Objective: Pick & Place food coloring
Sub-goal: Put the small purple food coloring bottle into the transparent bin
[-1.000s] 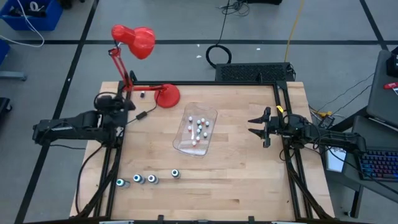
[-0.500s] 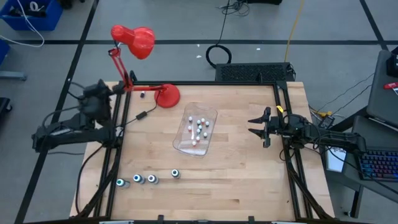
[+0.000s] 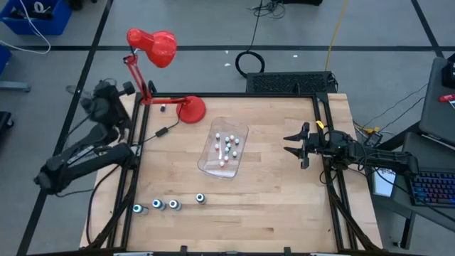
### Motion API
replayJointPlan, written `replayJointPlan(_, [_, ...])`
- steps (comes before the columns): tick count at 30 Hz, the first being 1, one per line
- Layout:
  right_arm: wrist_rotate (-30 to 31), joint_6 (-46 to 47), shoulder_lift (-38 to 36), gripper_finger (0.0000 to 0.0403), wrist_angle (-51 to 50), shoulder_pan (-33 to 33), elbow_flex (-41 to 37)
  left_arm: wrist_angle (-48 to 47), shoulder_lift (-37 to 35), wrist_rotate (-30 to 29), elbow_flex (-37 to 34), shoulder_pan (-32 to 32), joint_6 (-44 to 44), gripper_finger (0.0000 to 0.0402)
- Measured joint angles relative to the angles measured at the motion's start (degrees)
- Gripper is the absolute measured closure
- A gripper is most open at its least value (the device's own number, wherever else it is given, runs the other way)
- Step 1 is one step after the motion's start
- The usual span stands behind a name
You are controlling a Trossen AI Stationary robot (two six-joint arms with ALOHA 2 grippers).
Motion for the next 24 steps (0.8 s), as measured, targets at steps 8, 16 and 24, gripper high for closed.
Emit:
replayJointPlan(8, [0.02,0.00,0.04,0.0229,0.02,0.00,0.00,-2.46,11.00,0.77,1.06,12.07,-3.43,0.0401])
replayJointPlan(16, [-0.02,0.00,0.13,0.0231,-0.17,0.00,0.00,-24.63,10.86,0.63,9.90,9.74,-8.74,0.0402])
replayJointPlan(24, [-0.02,0.00,0.13,0.0228,-0.09,0.00,0.02,-54.40,17.50,8.82,24.80,6.30,-29.92,0.0402])
